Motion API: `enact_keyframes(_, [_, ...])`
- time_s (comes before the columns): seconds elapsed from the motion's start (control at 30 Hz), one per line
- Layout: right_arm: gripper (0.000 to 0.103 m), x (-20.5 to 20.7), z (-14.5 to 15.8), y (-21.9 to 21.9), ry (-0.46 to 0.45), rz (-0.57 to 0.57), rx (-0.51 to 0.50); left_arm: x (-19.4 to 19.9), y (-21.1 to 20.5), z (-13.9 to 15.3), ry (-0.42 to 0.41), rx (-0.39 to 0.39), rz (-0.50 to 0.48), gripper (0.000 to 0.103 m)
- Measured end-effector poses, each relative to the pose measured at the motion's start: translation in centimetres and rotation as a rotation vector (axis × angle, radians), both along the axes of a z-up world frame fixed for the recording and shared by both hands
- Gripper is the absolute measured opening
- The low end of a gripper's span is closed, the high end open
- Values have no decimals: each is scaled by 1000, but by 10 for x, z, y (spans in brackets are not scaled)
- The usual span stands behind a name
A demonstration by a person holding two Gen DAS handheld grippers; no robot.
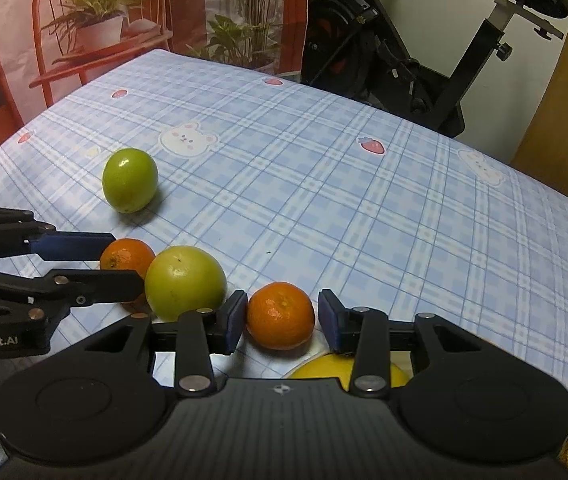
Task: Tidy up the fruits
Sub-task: 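Move the left gripper back to another tangerine on the tablecloth, then close the left gripper around the second tangerine, then carry the second tangerine onto the beige plate and open the left gripper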
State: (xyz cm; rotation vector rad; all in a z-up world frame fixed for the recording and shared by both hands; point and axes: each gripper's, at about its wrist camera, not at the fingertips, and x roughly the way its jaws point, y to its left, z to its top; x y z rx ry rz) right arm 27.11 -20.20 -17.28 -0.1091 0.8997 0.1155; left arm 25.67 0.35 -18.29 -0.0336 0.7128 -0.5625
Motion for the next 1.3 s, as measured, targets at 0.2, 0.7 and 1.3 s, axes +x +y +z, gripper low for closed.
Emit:
enact_keyframes(0.2, [39,-3,-1,3,-11,8,-21,-3,1,1,-14,3,8,39])
enact_keyframes(0.7, [39,-6,-1,6,-24,10,-37,4,-5,-7,7,31,14,43])
enact_keyframes(1.3, [38,-25,6,8,-107,6,-22,-6,4,3,-18,-7,62,42])
